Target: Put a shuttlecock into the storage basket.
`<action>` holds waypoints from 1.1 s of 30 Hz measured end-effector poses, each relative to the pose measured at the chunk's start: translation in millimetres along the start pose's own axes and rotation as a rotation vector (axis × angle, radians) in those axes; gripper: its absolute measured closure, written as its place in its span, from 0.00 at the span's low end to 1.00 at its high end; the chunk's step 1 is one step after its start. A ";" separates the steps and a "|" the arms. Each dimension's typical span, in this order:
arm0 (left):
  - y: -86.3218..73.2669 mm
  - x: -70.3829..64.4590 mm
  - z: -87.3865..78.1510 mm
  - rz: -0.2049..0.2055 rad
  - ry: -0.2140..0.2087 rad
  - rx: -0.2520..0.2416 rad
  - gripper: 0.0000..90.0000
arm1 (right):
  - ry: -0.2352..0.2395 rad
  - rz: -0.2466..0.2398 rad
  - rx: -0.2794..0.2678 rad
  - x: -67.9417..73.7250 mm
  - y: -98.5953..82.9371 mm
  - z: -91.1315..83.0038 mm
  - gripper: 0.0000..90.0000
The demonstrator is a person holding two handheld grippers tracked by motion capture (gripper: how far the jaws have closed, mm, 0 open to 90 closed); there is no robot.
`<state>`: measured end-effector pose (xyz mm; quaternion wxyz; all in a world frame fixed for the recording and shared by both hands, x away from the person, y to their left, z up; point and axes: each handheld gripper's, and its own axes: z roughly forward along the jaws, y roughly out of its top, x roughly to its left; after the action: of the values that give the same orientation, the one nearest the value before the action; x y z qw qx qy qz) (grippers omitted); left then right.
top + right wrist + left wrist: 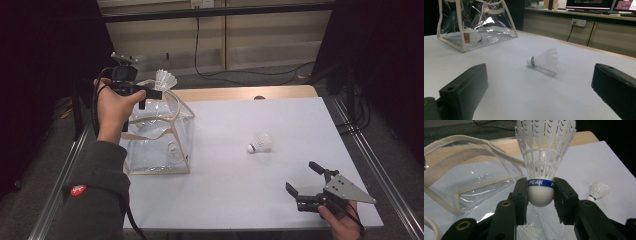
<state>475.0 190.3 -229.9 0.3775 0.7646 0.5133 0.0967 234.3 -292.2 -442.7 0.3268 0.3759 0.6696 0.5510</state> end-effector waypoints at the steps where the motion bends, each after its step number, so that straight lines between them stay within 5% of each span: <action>1: -0.1 0.4 -0.1 -0.001 0.001 0.000 0.72 | 0.000 0.000 0.000 -0.1 0.0 0.0 0.01; 33: -5.7 15.9 3.1 -0.047 0.039 -0.005 0.72 | 0.003 -0.007 -0.001 0.0 0.0 0.2 0.01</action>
<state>479.8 203.5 -239.7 0.3716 0.7493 0.5382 0.1041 234.5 -292.2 -442.7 0.3280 0.3725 0.6712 0.5506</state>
